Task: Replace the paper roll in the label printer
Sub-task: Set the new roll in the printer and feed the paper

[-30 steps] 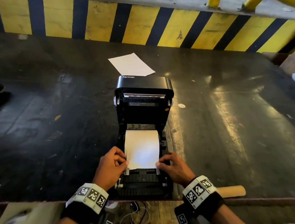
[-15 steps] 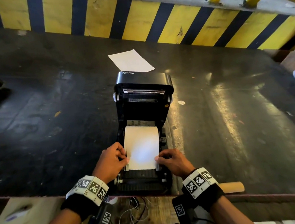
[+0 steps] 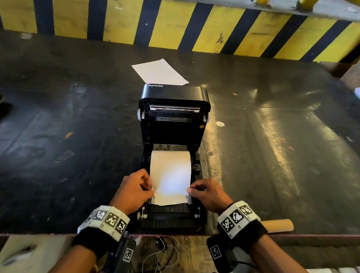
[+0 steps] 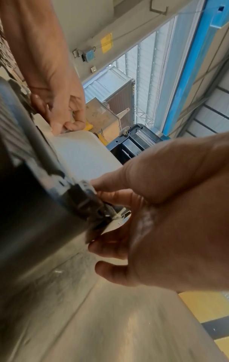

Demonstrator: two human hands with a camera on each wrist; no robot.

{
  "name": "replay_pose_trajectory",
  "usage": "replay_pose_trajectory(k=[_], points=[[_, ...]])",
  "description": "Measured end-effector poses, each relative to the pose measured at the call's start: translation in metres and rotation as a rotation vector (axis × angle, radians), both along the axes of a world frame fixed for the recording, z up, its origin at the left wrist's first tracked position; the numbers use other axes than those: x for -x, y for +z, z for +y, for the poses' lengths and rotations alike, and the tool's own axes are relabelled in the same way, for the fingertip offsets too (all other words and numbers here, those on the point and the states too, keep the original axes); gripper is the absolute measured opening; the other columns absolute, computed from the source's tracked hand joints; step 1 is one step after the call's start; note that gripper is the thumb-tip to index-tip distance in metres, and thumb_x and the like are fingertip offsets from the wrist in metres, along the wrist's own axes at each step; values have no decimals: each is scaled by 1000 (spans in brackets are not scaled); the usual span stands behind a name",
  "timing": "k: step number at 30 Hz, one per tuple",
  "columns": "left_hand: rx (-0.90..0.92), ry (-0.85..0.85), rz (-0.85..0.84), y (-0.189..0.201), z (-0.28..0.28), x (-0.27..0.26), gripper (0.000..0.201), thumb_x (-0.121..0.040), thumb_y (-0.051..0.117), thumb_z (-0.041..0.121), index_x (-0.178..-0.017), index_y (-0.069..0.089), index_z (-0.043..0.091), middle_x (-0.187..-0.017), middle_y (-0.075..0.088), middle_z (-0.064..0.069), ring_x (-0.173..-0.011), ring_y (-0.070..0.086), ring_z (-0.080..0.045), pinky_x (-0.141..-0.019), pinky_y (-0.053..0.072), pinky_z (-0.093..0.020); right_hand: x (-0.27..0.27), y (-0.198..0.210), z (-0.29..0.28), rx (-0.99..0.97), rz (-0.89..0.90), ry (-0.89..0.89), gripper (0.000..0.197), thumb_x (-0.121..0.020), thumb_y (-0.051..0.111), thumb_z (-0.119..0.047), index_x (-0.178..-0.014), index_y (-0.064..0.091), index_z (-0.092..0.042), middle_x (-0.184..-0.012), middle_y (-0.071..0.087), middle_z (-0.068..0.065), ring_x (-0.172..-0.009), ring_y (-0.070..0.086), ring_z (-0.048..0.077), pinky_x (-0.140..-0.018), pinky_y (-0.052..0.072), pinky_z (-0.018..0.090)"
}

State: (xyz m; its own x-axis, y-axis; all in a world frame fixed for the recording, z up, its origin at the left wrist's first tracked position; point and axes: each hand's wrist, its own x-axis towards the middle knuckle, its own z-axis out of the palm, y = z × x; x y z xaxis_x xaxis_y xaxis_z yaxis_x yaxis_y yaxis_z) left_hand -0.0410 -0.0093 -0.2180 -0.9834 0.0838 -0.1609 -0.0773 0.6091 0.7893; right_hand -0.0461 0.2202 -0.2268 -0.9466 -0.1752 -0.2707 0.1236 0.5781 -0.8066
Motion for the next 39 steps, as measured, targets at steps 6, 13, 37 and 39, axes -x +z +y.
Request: replay_pose_trajectory(k=[6, 13, 37, 39], points=[[-36, 101, 77, -1, 3, -6, 25, -73, 75, 8, -69, 54, 19, -66, 68, 2, -50, 57, -1, -53, 44, -18, 1, 8, -1, -12, -90, 41, 22, -89, 58, -12, -70, 67, -6, -59, 60, -3, -46, 55, -2, -45, 43, 9], [-31, 37, 9, 1, 0, -4, 19, -74, 73, 4, -72, 57, 14, -68, 66, -2, -58, 61, -10, -58, 49, -23, -3, -1, -1, -79, 20, 4, 20, -89, 61, -23, -77, 72, -11, -68, 65, -4, -60, 56, 2, -57, 42, 12], [407, -545, 534, -12, 1, -54, 27, -78, 47, 37, -92, 68, 25, -84, 70, 10, -85, 46, -2, -74, 37, -23, -61, -20, -6, -409, 773, 415, 19, -85, 57, -31, -98, 70, -25, -107, 71, -8, -104, 59, 15, -93, 32, 30], [431, -559, 543, -13, 1, -52, 26, -80, 46, 33, -91, 68, 25, -82, 70, 10, -82, 50, -3, -72, 38, -22, -58, -19, -8, -471, 839, 463, 19, -83, 57, -26, -96, 71, -22, -102, 73, -6, -97, 64, 17, -92, 34, 31]])
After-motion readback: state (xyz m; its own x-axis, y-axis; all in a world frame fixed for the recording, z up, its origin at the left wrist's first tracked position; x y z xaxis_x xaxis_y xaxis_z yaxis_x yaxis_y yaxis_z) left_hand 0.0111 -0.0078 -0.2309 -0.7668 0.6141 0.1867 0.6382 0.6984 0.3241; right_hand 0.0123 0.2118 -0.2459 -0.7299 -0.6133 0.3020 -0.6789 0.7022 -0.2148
